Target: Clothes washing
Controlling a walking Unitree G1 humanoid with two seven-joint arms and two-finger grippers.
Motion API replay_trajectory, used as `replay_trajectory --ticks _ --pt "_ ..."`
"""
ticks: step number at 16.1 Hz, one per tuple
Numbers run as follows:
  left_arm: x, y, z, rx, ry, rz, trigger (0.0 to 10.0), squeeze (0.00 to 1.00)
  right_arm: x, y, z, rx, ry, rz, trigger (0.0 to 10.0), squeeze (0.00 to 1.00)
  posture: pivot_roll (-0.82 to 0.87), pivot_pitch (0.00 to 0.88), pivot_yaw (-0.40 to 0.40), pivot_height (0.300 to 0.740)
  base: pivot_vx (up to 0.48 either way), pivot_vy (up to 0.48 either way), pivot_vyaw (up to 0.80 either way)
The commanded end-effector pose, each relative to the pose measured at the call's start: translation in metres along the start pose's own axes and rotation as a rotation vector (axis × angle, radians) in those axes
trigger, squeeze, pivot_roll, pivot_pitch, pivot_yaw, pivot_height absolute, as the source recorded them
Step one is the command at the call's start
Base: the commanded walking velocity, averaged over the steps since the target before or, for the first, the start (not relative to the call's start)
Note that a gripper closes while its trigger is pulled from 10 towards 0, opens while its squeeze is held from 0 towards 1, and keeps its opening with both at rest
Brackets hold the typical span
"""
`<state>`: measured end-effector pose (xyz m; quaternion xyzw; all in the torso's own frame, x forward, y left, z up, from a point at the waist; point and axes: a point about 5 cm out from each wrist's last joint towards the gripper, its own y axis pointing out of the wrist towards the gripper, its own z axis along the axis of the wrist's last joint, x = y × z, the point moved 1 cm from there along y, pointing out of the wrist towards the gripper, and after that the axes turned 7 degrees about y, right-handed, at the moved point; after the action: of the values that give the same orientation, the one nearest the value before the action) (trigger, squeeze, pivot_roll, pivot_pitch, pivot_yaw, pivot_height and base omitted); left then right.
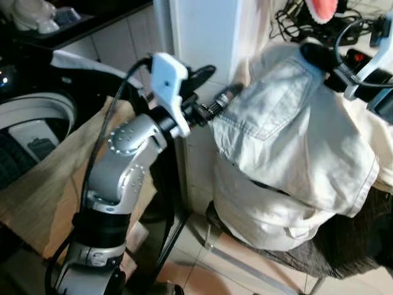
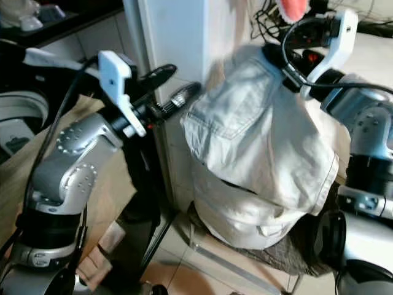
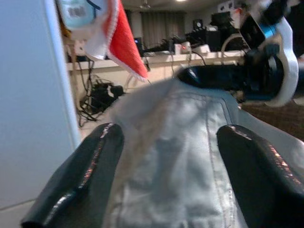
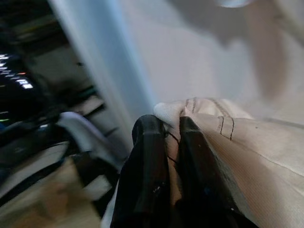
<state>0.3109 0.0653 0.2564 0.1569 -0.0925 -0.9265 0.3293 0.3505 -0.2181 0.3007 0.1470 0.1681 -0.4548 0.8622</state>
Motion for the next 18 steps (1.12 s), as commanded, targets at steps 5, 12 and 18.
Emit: replay_trajectory --ticks 5,12,18 --pt "0.018 0.015 0.007 0.070 -0.060 -0.130 10.0 1.00 -0.040 0.000 0.007 0.016 0.048 0.150 0.0 0.00 -0.09 0.000 0.058 0.740 0.000 0.000 0.00" --pt "0.009 0.035 -0.012 -0.026 0.039 0.015 10.0 1.00 -0.075 -0.001 -0.003 -0.036 0.140 0.325 0.0 0.00 -0.09 0.000 0.045 0.740 0.000 0.000 0.00" --pt "0.002 0.041 -0.019 -0.078 0.143 0.081 10.0 0.71 -0.086 -0.005 -0.007 -0.053 0.156 0.359 0.0 0.00 -0.09 0.000 0.050 0.740 0.000 0.000 0.00"
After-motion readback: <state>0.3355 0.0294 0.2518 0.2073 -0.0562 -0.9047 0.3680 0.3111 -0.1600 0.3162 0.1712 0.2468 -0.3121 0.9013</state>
